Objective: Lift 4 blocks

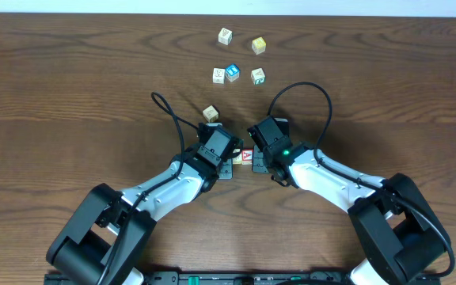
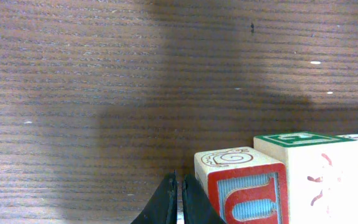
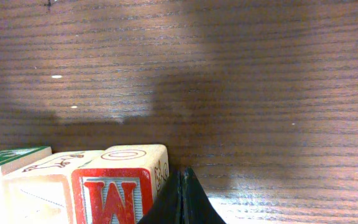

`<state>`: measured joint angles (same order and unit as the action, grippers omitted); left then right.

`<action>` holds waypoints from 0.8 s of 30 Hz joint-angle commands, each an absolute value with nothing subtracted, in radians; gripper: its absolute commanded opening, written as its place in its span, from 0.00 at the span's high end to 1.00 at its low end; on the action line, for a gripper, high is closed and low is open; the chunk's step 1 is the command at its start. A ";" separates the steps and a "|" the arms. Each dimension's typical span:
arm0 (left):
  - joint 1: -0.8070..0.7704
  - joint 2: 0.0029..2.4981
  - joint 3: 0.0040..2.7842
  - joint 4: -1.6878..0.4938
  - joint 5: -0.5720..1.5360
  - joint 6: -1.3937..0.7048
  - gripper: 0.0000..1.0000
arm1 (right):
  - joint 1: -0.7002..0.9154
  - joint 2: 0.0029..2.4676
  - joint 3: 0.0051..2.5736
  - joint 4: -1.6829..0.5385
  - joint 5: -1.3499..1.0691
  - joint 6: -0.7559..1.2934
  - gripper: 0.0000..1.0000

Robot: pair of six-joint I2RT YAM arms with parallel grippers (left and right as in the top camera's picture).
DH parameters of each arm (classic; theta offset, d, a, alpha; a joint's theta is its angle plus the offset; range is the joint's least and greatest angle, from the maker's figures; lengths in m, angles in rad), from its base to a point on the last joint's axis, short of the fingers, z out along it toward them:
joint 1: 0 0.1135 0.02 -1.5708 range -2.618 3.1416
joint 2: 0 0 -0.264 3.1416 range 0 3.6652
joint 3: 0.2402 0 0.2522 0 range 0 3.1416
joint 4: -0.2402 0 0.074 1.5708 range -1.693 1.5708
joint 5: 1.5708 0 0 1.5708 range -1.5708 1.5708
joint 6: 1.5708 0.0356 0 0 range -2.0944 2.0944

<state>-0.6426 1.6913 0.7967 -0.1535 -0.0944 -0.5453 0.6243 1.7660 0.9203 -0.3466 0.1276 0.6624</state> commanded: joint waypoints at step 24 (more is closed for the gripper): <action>-0.614 1.645 0.836 -0.190 0.013 -0.508 0.93 | 0.680 1.745 0.961 -0.310 -0.041 0.672 0.99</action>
<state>-0.5964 1.6699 0.7971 -0.2089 -0.0776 -0.5320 0.6445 1.7660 0.9211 -0.3336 0.0746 0.6628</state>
